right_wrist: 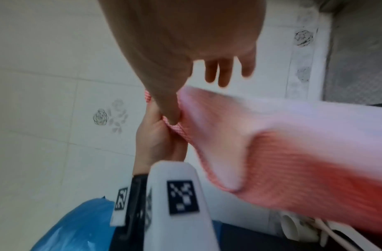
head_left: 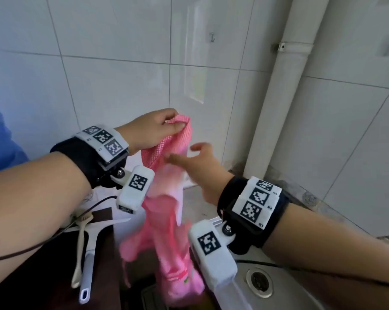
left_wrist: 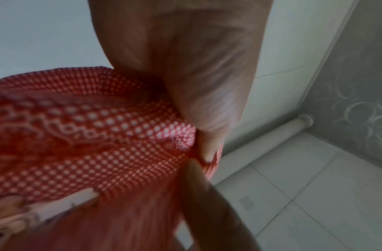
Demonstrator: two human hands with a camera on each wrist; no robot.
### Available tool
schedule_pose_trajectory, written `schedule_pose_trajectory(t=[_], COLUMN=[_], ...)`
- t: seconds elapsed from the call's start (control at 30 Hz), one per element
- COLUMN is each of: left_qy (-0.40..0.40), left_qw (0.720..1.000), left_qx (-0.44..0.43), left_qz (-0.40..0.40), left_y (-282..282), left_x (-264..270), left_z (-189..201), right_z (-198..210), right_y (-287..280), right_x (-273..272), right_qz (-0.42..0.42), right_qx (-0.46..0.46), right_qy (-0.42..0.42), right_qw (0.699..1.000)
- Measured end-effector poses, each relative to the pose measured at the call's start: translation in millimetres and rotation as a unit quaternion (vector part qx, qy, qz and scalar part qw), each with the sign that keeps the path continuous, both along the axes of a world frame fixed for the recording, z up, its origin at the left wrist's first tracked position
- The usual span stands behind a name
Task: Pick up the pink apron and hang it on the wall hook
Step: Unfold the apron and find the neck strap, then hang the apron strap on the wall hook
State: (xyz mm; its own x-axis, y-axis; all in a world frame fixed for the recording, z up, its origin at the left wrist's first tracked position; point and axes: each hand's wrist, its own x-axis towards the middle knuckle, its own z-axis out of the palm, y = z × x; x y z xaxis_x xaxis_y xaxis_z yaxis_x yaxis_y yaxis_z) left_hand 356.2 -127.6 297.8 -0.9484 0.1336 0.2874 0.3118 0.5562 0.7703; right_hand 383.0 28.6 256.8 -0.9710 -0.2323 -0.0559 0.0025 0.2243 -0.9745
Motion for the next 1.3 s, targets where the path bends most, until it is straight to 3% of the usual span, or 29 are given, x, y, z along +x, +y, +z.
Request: schedule_pose_trajectory(t=[0.07, 0.2, 0.33, 0.43, 0.53, 0.67, 0.77, 0.87, 0.97, 1.03, 1.17, 1.3], left_qy=[-0.029, -0.072, -0.085, -0.085, -0.052, -0.049, -0.08, -0.087, -0.051, 0.0, 0.085, 0.098], left_qw=[0.999, 0.994, 0.991, 0.995, 0.994, 0.968, 0.934, 0.932, 0.957, 0.981, 0.99, 0.977], left_qx=[-0.002, 0.022, 0.041, -0.013, -0.063, 0.083, 0.244, 0.271, 0.229, 0.133, -0.076, -0.173], left_qz=[-0.029, -0.078, -0.09, -0.053, 0.077, 0.233, 0.247, 0.224, 0.17, 0.141, 0.084, 0.072], left_y=[4, 8, 3, -9, -24, -47, -54, -45, -21, -5, 19, 29], left_x=[4, 8, 6, 3, -5, -14, -17, -17, -12, -7, -1, -5], left_z=[0, 0, 3, 4, 1, 3, 16, 34, 50, 56, 62, 65], right_z=[7, 17, 15, 9, 2, -10, -17, -15, -9, -4, 18, 47], right_y=[4, 12, 18, 28, 44, 61, 71, 72, 59, 46, 26, 14], right_x=[-7, -14, -19, -30, -42, -51, -51, -44, -38, -37, -32, -34], right_qz=[-0.045, 0.044, 0.017, -0.028, -0.042, -0.014, 0.086, 0.217, 0.215, 0.189, 0.157, 0.117], right_qx=[-0.039, -0.061, 0.024, 0.012, -0.016, -0.025, -0.003, 0.108, 0.253, 0.266, 0.145, 0.019], right_qy=[0.049, 0.042, 0.091, 0.058, 0.0, -0.038, -0.075, -0.082, 0.012, 0.053, 0.111, 0.12], right_qw=[0.997, 0.996, 0.995, 0.998, 0.999, 0.999, 0.993, 0.967, 0.943, 0.944, 0.97, 0.986])
